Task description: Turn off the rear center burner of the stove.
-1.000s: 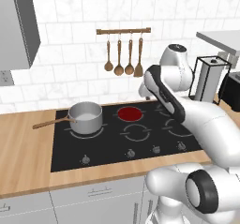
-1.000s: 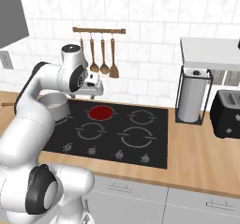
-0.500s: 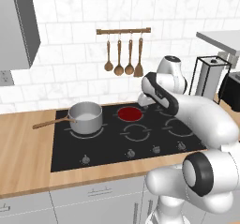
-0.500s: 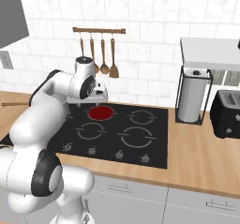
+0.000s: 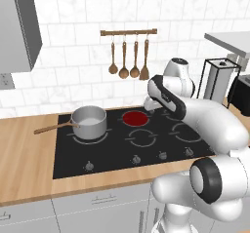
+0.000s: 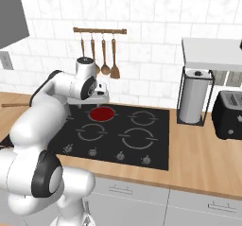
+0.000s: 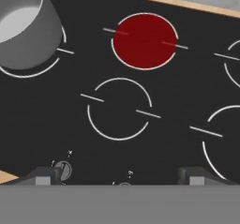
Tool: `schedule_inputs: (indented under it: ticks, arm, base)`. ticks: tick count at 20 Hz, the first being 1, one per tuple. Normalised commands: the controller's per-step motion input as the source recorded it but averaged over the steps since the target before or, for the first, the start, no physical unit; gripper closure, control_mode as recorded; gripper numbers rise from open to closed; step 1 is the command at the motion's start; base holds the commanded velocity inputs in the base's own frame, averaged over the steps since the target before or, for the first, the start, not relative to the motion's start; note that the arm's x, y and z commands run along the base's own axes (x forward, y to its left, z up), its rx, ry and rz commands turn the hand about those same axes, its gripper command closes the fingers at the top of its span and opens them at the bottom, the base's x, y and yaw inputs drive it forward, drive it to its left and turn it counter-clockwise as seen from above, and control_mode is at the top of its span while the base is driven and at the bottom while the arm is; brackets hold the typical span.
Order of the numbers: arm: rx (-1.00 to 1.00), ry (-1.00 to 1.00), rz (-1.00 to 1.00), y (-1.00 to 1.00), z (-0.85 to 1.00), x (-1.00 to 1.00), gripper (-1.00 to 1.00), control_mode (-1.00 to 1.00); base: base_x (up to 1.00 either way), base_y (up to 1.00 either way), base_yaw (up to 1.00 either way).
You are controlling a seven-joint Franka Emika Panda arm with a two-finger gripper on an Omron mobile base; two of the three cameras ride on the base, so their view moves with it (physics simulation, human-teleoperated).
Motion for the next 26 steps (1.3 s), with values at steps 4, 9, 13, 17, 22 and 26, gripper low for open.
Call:
schedule_inputs:
  ticks: [4,9,13,17,22,26]
  arm:
    - [-0.02,0.0,0.02,0.0,-0.1,0.0,-1.0,-1.0]
    - [-0.15,0.02,0.4,0.0,-0.19,-0.13,-1.0,-1.0]
    - [-0.2,0.0,0.52,-0.08,-0.29,-0.31,-1.0,-1.0]
    - [-0.1,0.03,0.49,-0.02,-0.3,-0.26,-1.0,-1.0]
    - [-0.02,0.07,0.42,0.0,-0.2,-0.16,-1.0,-1.0]
    - [0.0,0.06,0.16,0.0,-0.12,0.0,-1.0,-1.0]
  base:
    - [0.0,0.0,0.0]
    - [0.0,0.0,0.0]
    - [0.0,0.0,0.0]
    - [0.0,0.0,0.0]
    - [0.0,0.0,0.0]
    - [0.0,0.0,0.0]
